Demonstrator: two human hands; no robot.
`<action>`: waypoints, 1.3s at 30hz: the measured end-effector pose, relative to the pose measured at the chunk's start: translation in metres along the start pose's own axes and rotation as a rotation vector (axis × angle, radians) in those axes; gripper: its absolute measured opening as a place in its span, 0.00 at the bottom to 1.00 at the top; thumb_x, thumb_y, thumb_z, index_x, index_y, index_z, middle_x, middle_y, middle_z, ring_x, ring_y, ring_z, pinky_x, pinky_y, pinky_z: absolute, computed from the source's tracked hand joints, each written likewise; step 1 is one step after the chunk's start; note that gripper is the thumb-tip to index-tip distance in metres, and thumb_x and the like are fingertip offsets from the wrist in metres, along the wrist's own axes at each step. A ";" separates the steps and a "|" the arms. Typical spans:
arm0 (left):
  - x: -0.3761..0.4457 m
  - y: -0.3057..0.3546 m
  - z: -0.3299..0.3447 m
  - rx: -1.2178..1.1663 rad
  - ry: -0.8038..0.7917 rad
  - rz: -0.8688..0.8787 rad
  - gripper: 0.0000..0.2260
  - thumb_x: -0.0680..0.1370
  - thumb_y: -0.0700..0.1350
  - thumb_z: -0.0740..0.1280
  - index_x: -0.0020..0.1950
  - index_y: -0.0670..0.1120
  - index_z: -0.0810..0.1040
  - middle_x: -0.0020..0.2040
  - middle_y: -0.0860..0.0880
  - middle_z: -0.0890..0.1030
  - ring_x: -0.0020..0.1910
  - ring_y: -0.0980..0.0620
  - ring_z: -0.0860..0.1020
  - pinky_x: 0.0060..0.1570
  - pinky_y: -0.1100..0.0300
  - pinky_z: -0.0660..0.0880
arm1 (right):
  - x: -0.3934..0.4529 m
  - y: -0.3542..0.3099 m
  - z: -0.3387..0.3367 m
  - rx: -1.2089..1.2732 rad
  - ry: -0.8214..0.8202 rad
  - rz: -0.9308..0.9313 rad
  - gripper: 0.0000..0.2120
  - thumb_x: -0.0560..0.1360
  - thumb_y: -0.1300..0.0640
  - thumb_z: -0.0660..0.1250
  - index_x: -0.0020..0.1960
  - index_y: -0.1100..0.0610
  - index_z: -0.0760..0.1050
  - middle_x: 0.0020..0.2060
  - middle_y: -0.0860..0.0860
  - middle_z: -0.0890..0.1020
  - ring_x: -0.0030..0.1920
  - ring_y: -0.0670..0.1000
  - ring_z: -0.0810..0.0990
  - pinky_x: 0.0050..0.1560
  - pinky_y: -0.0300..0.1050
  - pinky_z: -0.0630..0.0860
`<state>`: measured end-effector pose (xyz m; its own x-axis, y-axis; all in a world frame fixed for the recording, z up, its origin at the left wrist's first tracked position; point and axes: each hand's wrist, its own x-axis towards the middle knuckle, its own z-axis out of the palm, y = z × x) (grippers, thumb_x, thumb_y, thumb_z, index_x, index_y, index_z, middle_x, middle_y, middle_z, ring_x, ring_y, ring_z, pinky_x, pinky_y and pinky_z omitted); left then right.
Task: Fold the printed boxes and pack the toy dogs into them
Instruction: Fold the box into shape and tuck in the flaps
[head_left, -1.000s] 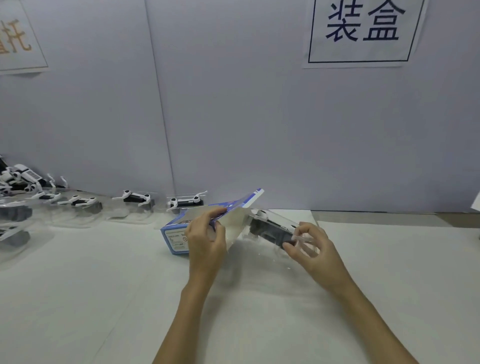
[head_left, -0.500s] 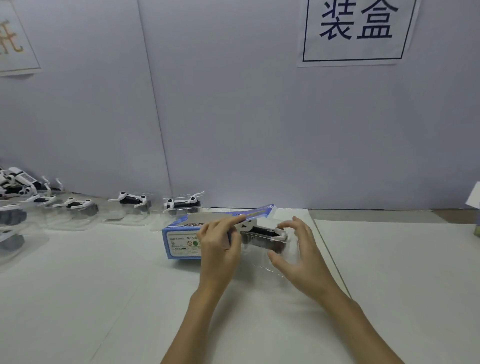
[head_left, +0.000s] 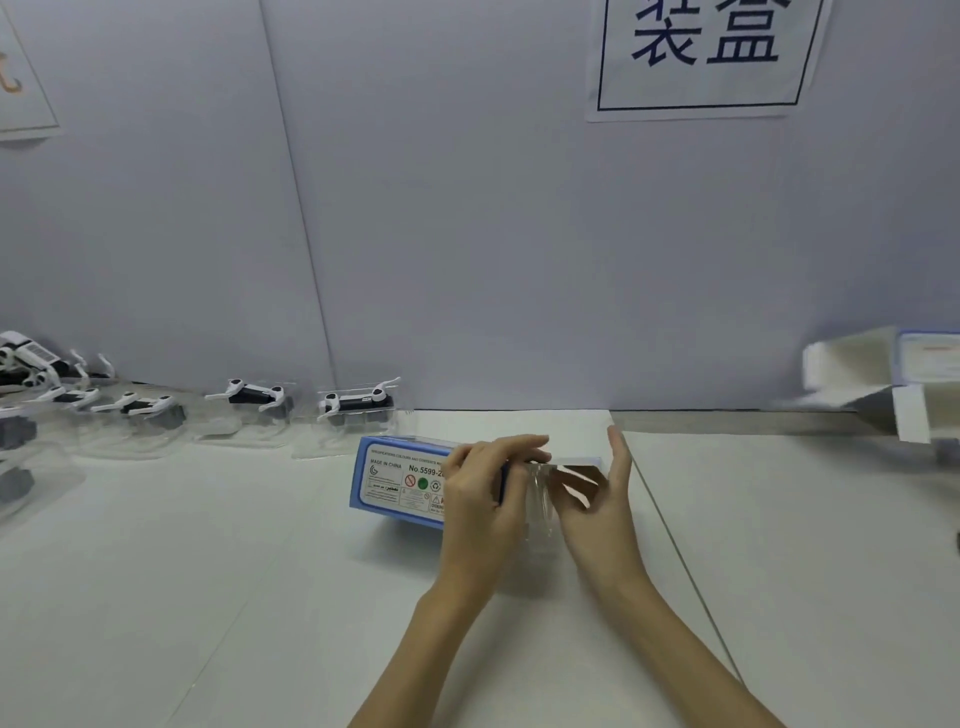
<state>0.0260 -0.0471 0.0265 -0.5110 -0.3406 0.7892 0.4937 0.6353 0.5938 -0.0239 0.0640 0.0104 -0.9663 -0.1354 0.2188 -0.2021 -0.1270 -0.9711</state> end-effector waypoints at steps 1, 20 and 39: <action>-0.001 0.001 0.000 0.002 -0.003 0.006 0.14 0.79 0.35 0.65 0.56 0.51 0.85 0.47 0.61 0.86 0.54 0.57 0.80 0.58 0.43 0.74 | 0.000 0.000 0.001 0.000 0.011 0.012 0.44 0.78 0.67 0.72 0.82 0.45 0.49 0.65 0.58 0.78 0.51 0.43 0.85 0.45 0.34 0.80; 0.002 0.025 -0.002 -0.163 0.013 -0.015 0.09 0.82 0.39 0.64 0.54 0.49 0.83 0.51 0.55 0.84 0.54 0.45 0.82 0.51 0.38 0.78 | 0.012 -0.008 -0.011 0.085 -0.093 0.164 0.17 0.76 0.55 0.76 0.60 0.61 0.81 0.51 0.58 0.87 0.53 0.62 0.86 0.60 0.66 0.80; 0.020 0.010 -0.029 -0.400 0.038 -0.128 0.21 0.76 0.59 0.75 0.65 0.59 0.71 0.53 0.53 0.82 0.50 0.45 0.84 0.43 0.47 0.84 | -0.002 -0.050 -0.019 0.007 -0.036 -0.342 0.24 0.80 0.37 0.62 0.70 0.48 0.76 0.62 0.52 0.82 0.63 0.56 0.82 0.61 0.62 0.80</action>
<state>0.0411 -0.0673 0.0531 -0.5638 -0.4294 0.7056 0.6658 0.2692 0.6959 -0.0152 0.0891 0.0572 -0.8364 -0.1180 0.5352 -0.5124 -0.1781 -0.8401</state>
